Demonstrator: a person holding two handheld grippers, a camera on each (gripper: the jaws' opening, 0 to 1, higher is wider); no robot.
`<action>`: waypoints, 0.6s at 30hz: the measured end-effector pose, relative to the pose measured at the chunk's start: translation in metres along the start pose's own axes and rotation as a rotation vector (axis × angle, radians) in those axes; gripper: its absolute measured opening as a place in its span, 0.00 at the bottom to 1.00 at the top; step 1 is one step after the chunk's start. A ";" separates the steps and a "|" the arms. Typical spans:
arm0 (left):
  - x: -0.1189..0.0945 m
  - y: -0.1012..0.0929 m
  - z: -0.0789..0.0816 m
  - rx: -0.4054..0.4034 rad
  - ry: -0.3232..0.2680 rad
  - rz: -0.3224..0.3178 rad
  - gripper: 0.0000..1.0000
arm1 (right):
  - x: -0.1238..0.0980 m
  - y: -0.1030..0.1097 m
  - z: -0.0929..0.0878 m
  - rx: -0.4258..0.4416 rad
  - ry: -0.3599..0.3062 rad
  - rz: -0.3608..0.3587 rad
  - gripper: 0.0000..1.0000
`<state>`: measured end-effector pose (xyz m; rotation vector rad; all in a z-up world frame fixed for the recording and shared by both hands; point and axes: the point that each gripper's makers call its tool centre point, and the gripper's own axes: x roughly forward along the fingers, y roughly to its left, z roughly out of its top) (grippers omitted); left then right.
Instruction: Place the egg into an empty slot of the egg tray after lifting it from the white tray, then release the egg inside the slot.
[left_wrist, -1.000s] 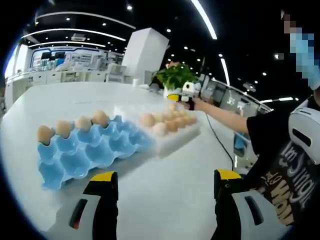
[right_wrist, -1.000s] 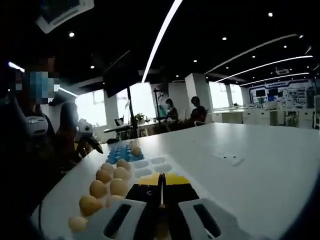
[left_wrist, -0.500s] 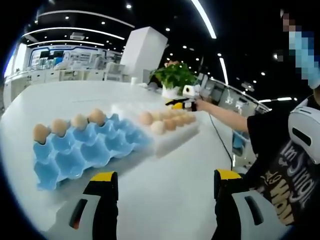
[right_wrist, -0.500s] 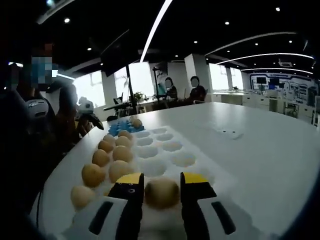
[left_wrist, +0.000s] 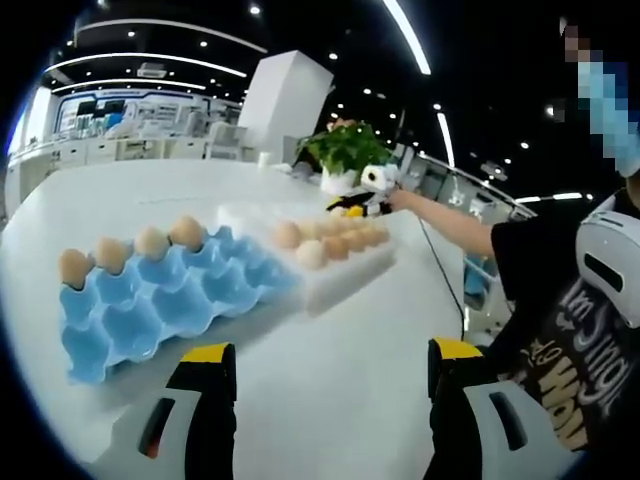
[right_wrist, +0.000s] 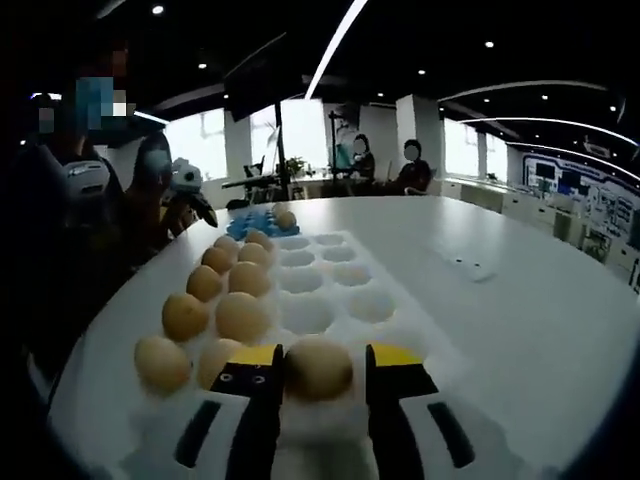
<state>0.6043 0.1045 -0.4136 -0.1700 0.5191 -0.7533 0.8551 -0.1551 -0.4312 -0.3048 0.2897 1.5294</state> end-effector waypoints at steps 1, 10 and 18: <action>0.001 -0.002 0.000 0.001 -0.001 -0.004 0.80 | 0.002 0.008 0.001 -0.024 -0.009 0.023 0.29; 0.003 -0.003 0.000 0.001 0.003 -0.012 0.80 | -0.002 0.005 0.002 0.028 -0.061 -0.026 0.29; -0.001 0.000 -0.001 -0.004 0.009 -0.002 0.80 | -0.007 0.001 0.005 0.132 -0.136 -0.049 0.28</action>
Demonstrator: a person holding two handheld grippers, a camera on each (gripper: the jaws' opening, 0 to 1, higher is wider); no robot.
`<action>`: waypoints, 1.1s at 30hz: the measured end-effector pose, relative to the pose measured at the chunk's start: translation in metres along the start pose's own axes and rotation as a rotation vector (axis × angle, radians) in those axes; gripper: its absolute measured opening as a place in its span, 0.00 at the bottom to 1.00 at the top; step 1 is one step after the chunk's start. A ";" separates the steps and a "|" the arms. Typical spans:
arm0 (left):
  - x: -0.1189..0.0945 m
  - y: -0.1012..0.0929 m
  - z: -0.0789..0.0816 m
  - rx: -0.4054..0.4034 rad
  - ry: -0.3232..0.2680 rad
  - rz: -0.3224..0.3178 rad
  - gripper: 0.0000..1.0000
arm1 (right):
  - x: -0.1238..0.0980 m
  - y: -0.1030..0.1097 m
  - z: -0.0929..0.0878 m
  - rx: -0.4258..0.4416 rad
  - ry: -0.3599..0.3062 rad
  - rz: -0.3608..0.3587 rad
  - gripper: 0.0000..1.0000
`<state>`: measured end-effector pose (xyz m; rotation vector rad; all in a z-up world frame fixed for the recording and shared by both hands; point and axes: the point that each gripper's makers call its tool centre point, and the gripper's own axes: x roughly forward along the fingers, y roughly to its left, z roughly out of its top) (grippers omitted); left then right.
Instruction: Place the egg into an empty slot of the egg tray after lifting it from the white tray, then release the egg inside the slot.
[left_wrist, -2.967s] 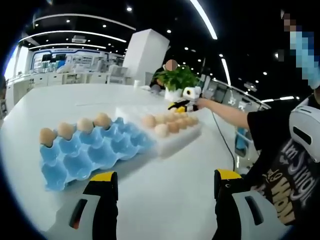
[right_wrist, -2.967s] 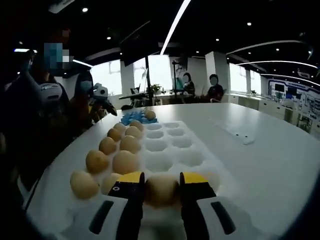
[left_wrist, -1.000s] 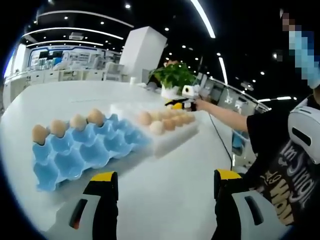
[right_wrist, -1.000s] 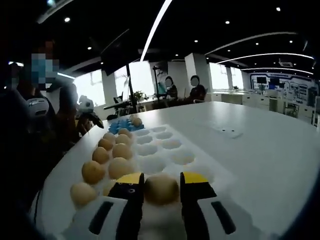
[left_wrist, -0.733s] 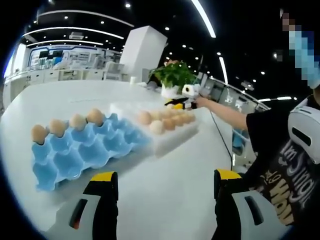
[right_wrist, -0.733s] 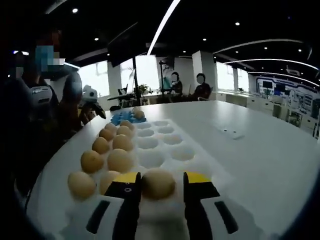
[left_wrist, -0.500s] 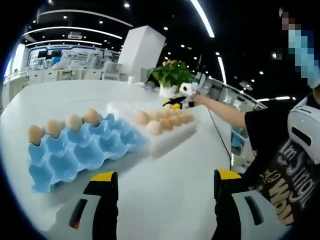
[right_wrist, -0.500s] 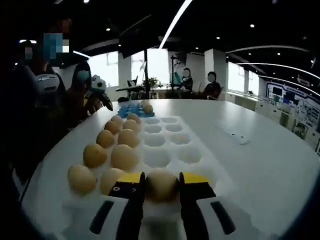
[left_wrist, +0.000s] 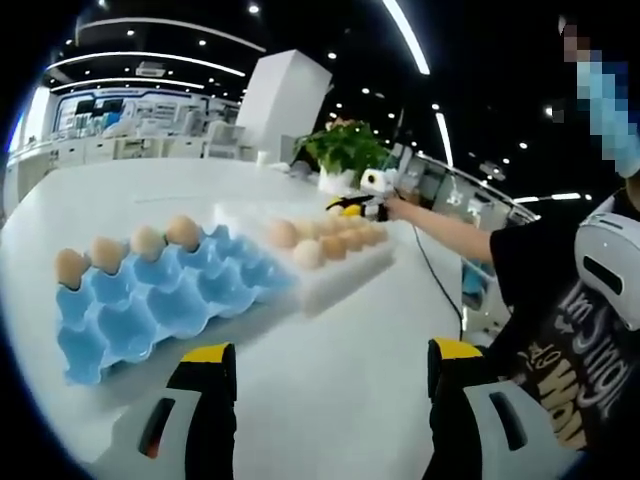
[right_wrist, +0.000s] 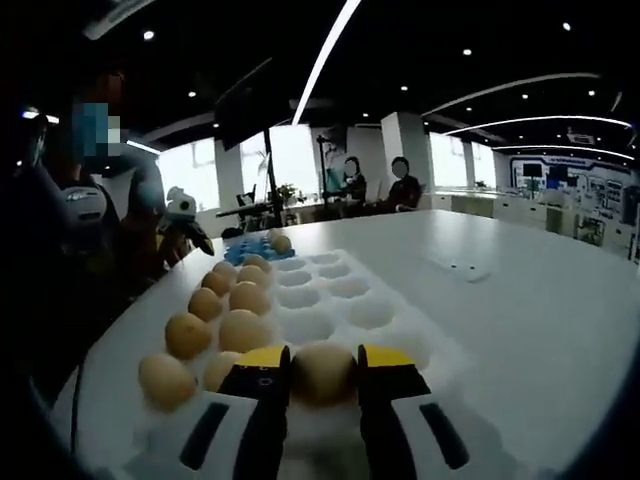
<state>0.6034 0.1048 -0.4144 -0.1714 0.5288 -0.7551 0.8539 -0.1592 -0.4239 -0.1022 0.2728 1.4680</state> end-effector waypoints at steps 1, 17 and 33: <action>0.000 0.000 0.000 -0.001 0.001 0.000 0.80 | 0.000 0.000 0.001 -0.001 0.002 -0.001 0.28; -0.003 -0.003 0.001 0.000 -0.016 -0.010 0.80 | 0.020 -0.011 0.043 -0.046 -0.065 -0.040 0.28; -0.006 -0.001 0.001 -0.006 -0.022 -0.004 0.80 | 0.017 -0.012 0.035 0.010 -0.047 -0.057 0.30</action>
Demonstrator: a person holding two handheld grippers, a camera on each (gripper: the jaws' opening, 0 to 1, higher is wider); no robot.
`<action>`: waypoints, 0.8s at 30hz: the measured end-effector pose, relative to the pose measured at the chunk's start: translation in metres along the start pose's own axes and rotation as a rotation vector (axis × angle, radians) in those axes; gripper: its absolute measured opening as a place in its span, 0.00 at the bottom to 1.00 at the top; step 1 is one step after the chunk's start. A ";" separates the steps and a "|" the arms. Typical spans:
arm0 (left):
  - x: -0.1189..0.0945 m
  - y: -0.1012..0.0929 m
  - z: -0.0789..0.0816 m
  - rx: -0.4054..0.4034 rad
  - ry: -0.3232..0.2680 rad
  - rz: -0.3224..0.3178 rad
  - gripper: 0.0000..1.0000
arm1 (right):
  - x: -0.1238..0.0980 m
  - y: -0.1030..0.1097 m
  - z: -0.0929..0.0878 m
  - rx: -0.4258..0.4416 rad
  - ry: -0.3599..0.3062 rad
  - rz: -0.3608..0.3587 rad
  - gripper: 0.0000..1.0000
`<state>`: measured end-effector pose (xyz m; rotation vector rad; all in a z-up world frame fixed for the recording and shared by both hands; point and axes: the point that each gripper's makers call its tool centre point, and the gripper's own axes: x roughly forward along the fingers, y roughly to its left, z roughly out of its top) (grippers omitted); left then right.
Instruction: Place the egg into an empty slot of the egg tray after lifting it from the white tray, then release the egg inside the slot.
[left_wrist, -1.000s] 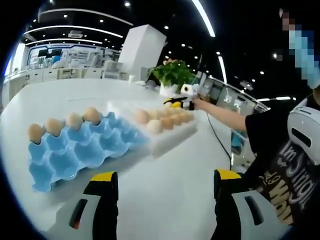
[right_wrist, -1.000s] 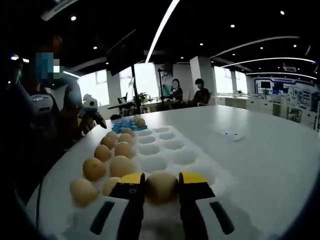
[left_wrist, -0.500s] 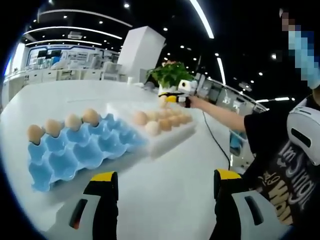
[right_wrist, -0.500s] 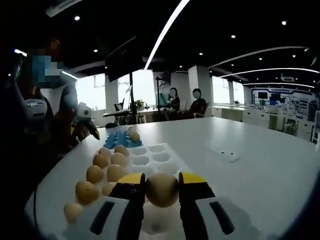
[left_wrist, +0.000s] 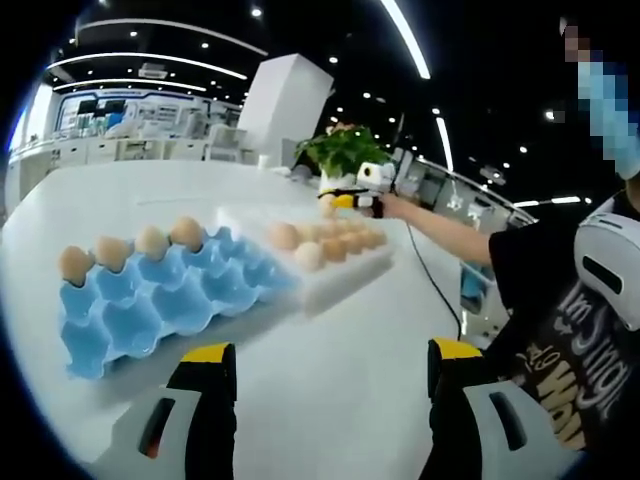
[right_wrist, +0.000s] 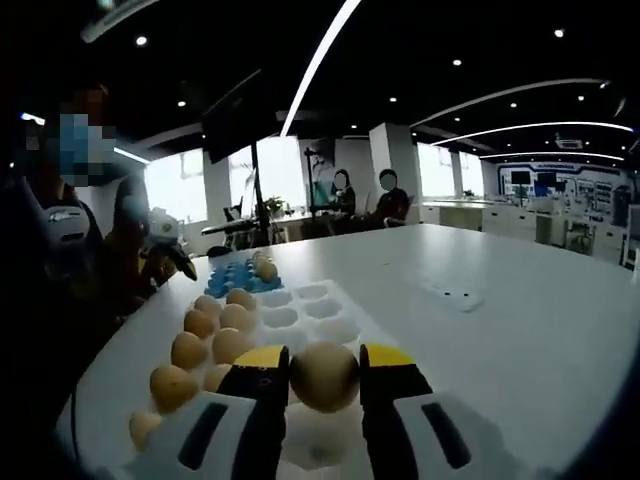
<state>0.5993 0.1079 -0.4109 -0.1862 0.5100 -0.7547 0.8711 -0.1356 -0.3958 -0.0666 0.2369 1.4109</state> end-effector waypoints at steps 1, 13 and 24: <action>0.001 -0.001 0.000 0.001 0.001 -0.002 0.80 | 0.000 0.001 -0.001 0.000 0.004 0.000 0.31; 0.004 -0.002 0.003 0.004 0.006 -0.004 0.79 | 0.005 0.004 -0.011 0.005 0.014 0.014 0.33; 0.005 -0.002 0.005 0.004 -0.004 -0.017 0.79 | -0.004 -0.011 0.006 0.035 -0.085 -0.071 0.33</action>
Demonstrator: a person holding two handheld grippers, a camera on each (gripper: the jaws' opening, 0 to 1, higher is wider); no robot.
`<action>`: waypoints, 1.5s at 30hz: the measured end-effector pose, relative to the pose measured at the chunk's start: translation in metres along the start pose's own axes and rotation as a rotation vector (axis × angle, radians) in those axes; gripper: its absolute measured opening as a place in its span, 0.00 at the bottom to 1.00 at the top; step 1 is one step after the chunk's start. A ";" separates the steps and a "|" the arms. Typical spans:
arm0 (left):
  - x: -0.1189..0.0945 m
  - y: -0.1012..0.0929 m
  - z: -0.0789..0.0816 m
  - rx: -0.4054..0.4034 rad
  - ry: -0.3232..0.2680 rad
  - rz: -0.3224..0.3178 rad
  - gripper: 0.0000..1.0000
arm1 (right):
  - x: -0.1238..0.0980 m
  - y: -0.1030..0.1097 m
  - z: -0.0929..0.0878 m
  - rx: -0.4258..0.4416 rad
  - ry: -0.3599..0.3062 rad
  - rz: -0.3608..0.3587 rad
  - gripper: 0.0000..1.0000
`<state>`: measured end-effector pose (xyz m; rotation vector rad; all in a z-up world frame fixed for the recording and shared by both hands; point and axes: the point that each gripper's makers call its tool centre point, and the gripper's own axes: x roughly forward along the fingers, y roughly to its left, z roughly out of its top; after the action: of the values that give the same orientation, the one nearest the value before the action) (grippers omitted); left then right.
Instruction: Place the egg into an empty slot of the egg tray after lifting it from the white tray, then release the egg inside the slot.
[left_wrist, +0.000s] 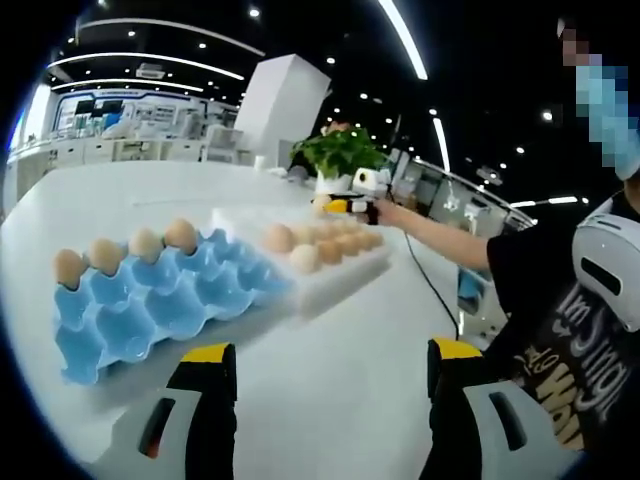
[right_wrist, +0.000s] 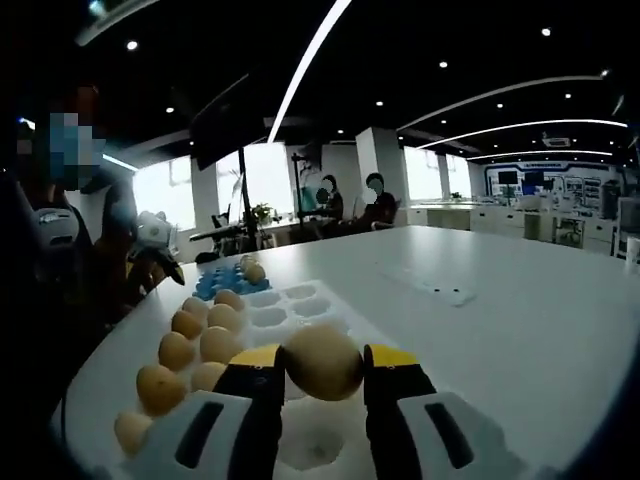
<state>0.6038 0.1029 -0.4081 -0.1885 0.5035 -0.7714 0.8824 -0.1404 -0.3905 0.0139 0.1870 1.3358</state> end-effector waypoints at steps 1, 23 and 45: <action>0.000 0.000 0.000 0.001 -0.001 -0.001 0.79 | -0.001 0.000 0.007 0.006 -0.029 -0.003 0.33; 0.000 0.001 -0.001 -0.008 -0.035 -0.015 0.79 | 0.036 0.043 0.058 -0.082 -0.049 -0.181 0.33; 0.000 0.005 -0.003 -0.038 -0.060 0.001 0.79 | 0.091 0.099 0.061 -0.095 0.012 -0.209 0.33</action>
<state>0.6059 0.1061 -0.4122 -0.2456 0.4618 -0.7537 0.8156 -0.0230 -0.3306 -0.0917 0.1311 1.1355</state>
